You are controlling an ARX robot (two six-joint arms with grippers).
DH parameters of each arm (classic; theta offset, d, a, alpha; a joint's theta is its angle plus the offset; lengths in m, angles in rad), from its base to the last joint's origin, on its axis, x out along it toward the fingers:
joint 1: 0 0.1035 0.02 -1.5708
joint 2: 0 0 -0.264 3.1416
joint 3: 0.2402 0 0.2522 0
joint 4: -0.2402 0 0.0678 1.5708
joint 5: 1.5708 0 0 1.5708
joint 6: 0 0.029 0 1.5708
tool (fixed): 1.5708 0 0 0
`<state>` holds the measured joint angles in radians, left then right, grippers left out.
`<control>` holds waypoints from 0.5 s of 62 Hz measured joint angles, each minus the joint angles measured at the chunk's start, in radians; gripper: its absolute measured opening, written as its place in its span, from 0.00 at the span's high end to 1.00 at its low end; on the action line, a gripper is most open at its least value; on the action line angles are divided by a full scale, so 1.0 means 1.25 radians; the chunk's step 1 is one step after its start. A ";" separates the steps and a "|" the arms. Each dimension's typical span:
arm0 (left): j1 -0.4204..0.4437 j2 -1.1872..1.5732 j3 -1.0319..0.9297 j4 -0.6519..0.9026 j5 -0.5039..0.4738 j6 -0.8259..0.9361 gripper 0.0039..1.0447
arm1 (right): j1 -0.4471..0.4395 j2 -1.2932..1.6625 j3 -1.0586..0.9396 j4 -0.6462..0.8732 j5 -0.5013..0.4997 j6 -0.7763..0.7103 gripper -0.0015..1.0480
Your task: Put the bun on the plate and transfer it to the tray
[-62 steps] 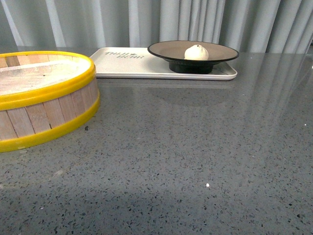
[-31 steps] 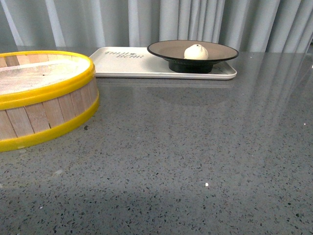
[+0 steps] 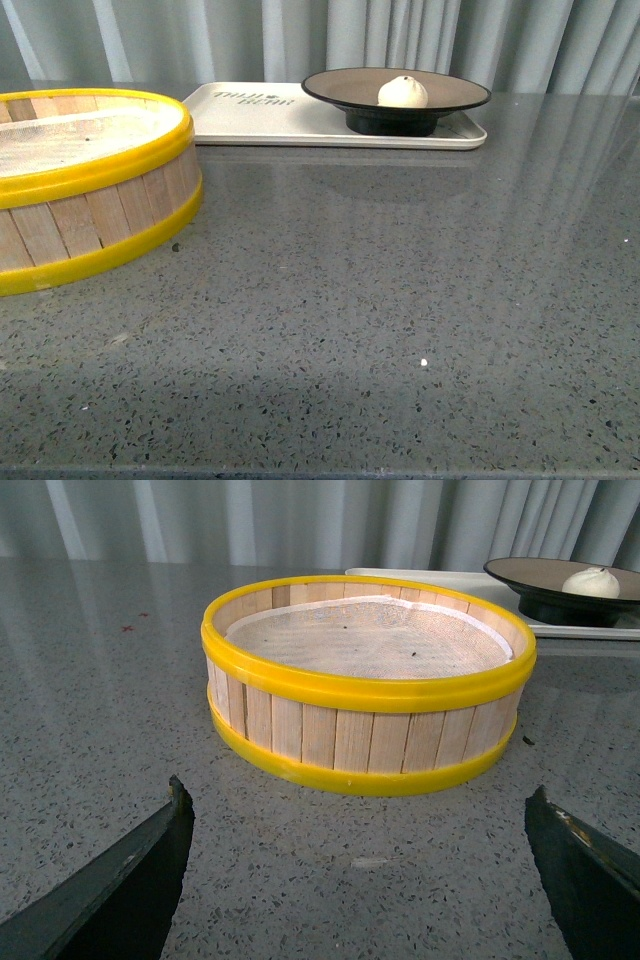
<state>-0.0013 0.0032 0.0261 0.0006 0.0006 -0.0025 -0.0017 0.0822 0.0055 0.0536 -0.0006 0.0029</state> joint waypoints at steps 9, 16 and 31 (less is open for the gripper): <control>0.000 0.000 0.000 0.000 -0.001 0.000 0.06 | 0.000 -0.062 0.000 -0.039 -0.001 0.000 0.98; 0.000 0.000 0.000 0.000 -0.001 0.000 0.06 | 0.000 -0.061 0.000 -0.042 0.000 0.000 0.98; 0.000 0.000 0.000 0.000 -0.001 0.000 0.06 | 0.000 -0.063 0.000 -0.042 0.000 -0.001 0.65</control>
<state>-0.0013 0.0029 0.0261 0.0006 -0.0002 -0.0025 -0.0017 0.0040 0.0059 0.0006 -0.0010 0.0017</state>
